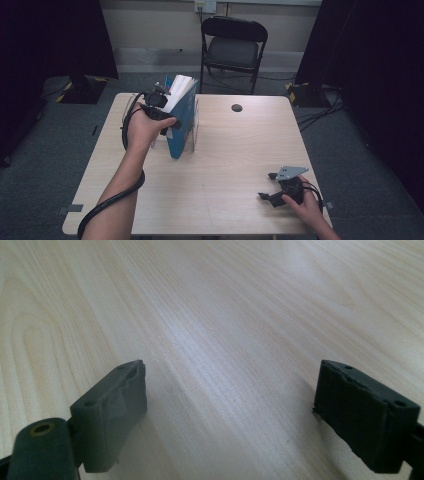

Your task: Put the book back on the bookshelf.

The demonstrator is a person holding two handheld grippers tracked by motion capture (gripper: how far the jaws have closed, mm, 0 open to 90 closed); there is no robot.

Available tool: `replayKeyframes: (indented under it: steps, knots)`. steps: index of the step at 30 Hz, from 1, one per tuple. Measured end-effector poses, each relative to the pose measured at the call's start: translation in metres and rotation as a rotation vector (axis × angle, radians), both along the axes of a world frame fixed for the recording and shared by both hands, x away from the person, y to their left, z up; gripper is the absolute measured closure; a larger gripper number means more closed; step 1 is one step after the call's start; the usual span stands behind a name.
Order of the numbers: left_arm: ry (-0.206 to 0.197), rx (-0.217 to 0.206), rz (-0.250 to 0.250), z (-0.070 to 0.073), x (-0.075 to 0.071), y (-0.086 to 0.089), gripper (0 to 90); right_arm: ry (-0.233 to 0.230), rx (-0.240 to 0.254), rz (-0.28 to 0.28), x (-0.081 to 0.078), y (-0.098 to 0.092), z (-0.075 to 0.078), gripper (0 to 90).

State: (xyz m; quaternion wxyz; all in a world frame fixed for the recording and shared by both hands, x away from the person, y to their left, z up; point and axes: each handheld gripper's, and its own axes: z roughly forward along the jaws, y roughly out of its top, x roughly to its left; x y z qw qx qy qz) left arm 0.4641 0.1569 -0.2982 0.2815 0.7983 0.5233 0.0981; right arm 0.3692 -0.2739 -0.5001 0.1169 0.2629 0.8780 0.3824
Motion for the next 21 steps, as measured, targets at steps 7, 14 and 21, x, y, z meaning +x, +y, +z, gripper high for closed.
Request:
replayKeyframes:
  steps: [7, 14, 21]
  knots:
    - [0.005, -0.001, -0.006, -0.001, -0.007, 0.002, 29.2, 0.003, 0.002, 0.001, 0.000, 0.000, 0.000, 12.9]
    - [0.011, -0.003, -0.016, -0.004, -0.013, 0.005, 28.9, 0.001, 0.001, 0.002, 0.000, 0.000, 0.000, 12.9]
    - [0.012, -0.002, -0.032, -0.006, -0.020, 0.004, 28.9, 0.001, 0.001, 0.001, 0.000, 0.000, 0.000, 12.9]
